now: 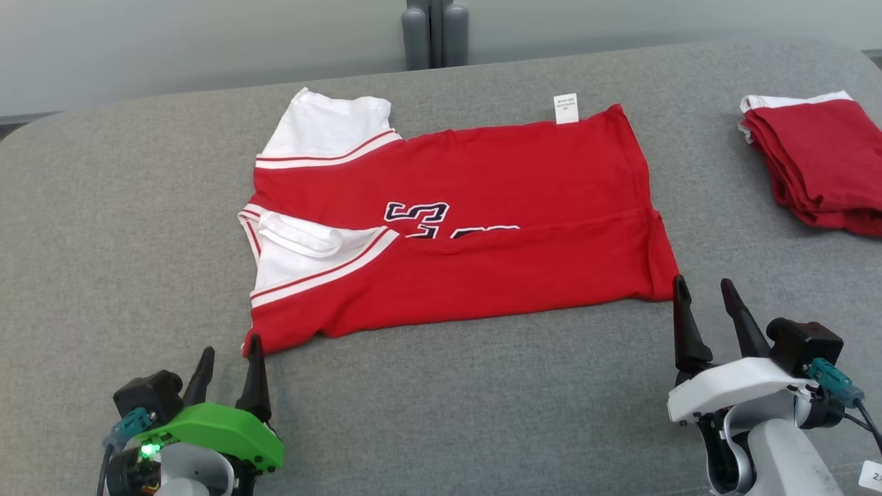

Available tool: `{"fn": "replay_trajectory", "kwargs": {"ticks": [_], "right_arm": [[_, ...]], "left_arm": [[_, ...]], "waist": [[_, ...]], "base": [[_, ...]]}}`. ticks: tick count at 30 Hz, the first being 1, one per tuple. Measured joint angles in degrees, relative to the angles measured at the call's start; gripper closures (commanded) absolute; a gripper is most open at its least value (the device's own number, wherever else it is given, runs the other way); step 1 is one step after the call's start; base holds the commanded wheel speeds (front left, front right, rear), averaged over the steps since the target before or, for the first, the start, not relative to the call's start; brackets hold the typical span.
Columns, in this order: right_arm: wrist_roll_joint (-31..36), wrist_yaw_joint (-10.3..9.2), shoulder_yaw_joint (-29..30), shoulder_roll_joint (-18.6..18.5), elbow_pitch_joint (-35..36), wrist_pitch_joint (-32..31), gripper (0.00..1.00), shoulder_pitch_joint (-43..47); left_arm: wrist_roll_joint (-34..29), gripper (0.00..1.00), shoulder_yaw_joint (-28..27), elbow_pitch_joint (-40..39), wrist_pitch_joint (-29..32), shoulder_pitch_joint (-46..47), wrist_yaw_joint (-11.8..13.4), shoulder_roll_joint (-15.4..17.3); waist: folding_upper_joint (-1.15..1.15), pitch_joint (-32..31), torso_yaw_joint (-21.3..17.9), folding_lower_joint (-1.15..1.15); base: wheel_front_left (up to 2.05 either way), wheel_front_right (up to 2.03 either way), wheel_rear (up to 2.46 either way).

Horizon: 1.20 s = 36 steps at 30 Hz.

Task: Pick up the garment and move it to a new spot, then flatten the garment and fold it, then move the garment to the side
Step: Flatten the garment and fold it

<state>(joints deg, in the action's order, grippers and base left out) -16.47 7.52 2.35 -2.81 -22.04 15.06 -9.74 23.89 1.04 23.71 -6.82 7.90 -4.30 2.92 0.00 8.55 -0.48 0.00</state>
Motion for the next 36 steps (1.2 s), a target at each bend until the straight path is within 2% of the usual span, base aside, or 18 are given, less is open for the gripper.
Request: {"fn": "replay_trajectory", "kwargs": {"ticks": [2, 7, 9, 10, 11, 12, 15, 17, 28, 36], "right_arm": [[0.1, 0.00, -0.5, 0.0, -0.4, 0.0, 0.00, -0.1], [0.1, 0.00, -1.2, 0.0, -0.6, 0.0, 0.00, -1.4], [0.1, 0.00, -1.3, 0.0, -1.1, 0.0, 0.00, -1.5], [0.1, 0.00, -1.4, 0.0, -1.4, 0.0, 0.00, -1.6], [0.1, 0.00, -1.4, 0.0, -1.6, 0.0, 0.00, -1.9], [0.2, 0.00, -1.4, 0.0, -1.8, 0.0, 0.00, -2.2], [0.2, 0.00, -1.4, 0.0, -2.6, 0.0, 0.00, -2.9], [0.2, 0.00, -1.4, 0.0, -3.5, 0.0, 0.00, -3.5], [2.9, 0.00, 2.2, 0.0, -15.2, -1.7, 0.00, -10.0], [3.7, 0.00, 1.0, 0.0, -23.3, -3.5, 0.00, -14.7]], "left_arm": [[3.2, 0.00, -0.4, 3.0, 3.6, 0.1, 0.5, -0.1], [11.8, 0.00, -0.5, 6.0, 4.8, 2.8, 0.9, -0.1], [12.7, 0.00, 0.2, 6.9, 4.9, 3.6, 1.3, -0.1], [13.2, 0.03, 0.6, 7.5, 4.7, 4.1, 1.3, -0.1], [13.7, 0.16, 0.9, 8.1, 4.7, 4.6, 1.3, -0.1], [14.1, 0.44, 1.1, 8.4, 4.7, 5.0, 1.3, -0.1], [15.2, 0.75, 2.2, 9.5, 4.4, 6.3, 1.3, 0.0], [15.4, 1.00, 3.0, 9.9, 4.0, 6.9, 1.0, -0.1], [15.2, 1.00, 4.3, 9.1, -0.7, 8.3, 0.8, 0.1], [14.9, 1.00, 5.1, 6.7, -0.9, 8.3, 1.0, 0.3]], "waist": [[0.00, -0.6, 0.6, 0.00], [0.00, 0.2, 0.1, 0.00], [0.00, 0.8, -0.4, 0.00], [0.00, 1.2, -0.7, 0.00], [0.00, 1.6, -1.1, 0.00], [0.00, 1.9, -1.3, 0.00], [0.00, 2.8, -2.0, 0.00], [0.00, 3.2, -2.3, 0.00], [0.00, 3.8, -0.2, 0.00], [0.00, 4.2, 1.9, 0.00]], "base": [[0.00, 0.00, 0.00], [0.00, 0.00, 0.00], [0.00, 0.00, 0.00], [0.00, 0.00, 0.00], [0.00, 0.00, 0.00], [0.00, 0.00, 0.00], [0.00, 0.00, 0.00], [0.00, 0.00, 0.00], [0.00, 0.00, 0.00], [0.00, 0.00, 0.00]]}}
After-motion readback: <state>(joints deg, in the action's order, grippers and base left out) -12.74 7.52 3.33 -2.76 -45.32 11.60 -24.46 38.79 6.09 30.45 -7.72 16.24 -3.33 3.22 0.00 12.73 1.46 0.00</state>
